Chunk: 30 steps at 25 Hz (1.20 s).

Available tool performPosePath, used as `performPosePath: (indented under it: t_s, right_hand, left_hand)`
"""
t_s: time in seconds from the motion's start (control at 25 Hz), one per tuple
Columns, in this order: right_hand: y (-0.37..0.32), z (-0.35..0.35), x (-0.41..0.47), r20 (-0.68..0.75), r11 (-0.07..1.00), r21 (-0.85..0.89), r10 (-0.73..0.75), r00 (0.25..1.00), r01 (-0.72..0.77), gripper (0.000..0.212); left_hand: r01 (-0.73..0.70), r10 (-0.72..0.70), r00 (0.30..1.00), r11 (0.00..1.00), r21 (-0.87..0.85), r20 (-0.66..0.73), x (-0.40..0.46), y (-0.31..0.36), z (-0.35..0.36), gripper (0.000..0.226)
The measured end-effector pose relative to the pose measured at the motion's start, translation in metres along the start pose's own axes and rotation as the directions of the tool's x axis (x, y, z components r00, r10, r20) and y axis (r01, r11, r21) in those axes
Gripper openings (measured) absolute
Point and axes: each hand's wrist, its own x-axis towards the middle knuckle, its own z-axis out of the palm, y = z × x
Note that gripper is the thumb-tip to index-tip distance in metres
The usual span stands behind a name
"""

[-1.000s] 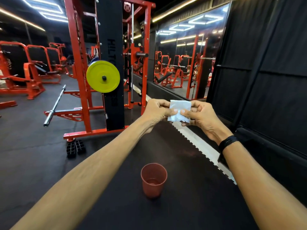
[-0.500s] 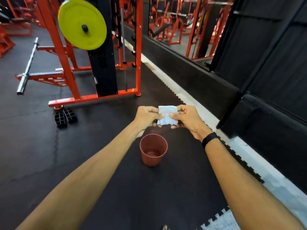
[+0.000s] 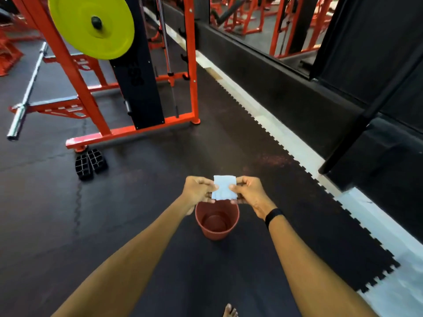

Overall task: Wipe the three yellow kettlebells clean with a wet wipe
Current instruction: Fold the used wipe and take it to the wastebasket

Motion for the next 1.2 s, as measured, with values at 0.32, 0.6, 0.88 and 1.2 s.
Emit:
performPosePath:
  t_s: [0.32, 0.6, 0.88, 1.2]
  right_hand:
    - [0.017, 0.01, 0.105, -0.011, 0.985, -0.052, 0.162, 0.987, -0.162, 0.007]
    - [0.02, 0.03, 0.169, -0.155, 0.956, -0.097, 0.26, 0.953, -0.277, 0.009]
    - [0.024, 0.032, 0.218, -0.235, 0.925, -0.088, 0.34, 0.91, -0.369, 0.016]
    - [0.023, 0.005, 0.237, -0.236, 0.721, -0.228, 0.611, 0.756, -0.654, 0.056]
  left_hand:
    - [0.139, -0.138, 0.99, 0.99, 0.035, -0.04, 0.11, -0.011, -0.007, 0.017]
    - [0.225, -0.229, 0.972, 0.972, 0.072, 0.057, 0.203, -0.022, -0.017, 0.009]
    - [0.286, -0.301, 0.947, 0.949, 0.135, 0.11, 0.26, -0.018, -0.017, 0.02]
    - [0.421, -0.465, 0.881, 0.857, 0.297, 0.092, 0.286, -0.014, -0.025, 0.034]
